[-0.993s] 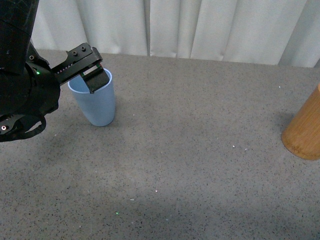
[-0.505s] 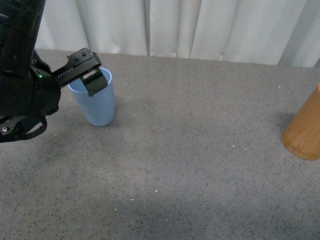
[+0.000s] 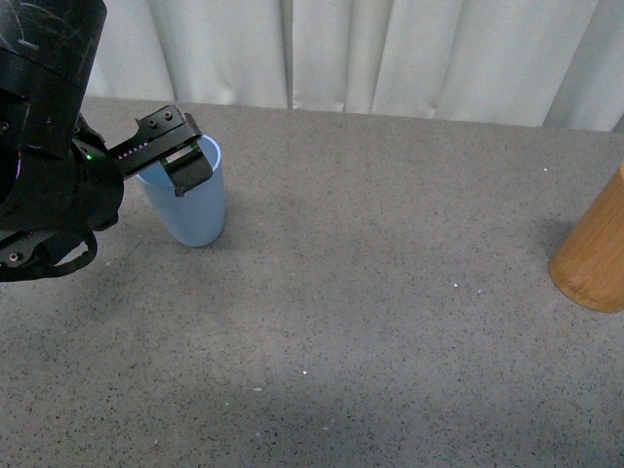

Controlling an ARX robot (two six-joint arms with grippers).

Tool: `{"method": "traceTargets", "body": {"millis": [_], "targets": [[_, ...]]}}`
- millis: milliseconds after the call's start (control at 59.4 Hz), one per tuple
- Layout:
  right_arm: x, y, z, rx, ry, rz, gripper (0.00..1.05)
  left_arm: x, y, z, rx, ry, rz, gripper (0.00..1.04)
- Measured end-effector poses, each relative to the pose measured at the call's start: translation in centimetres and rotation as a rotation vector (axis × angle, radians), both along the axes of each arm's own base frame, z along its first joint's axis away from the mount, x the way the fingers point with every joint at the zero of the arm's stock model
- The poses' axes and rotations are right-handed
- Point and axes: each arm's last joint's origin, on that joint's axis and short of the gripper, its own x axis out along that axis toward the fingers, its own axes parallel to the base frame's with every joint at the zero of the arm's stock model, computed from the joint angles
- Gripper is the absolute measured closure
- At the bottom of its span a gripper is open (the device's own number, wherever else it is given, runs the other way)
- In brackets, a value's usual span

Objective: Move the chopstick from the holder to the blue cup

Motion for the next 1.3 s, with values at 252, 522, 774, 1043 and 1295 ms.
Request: {"method": "traceTargets", "body": {"millis": [252,522,774,1043,1295], "targets": [[0.0,0.0,0.0,0.000,0.000,0.000,0.10,0.3,-0.2,-0.2,-0.002,0.004,-0.007,0.35],[0.0,0.0,0.0,0.000,0.000,0.000,0.10,0.5,-0.5,-0.3,-0.045,0.017,-0.051,0.76],[0.0,0.0,0.0,0.000,0.000,0.000,0.10,0.6,-0.6,1.2,-0.066,-0.022,-0.101,1.01],[0.0,0.0,0.0,0.000,0.000,0.000,0.10,0.1,-1.5,2.8,-0.035,-0.038,-0.197,1.01],[0.0,0.0,0.0,0.000,0.000,0.000,0.10,0.7,-3.9,4.1,0.028,-0.035,-0.361,1.01]]}}
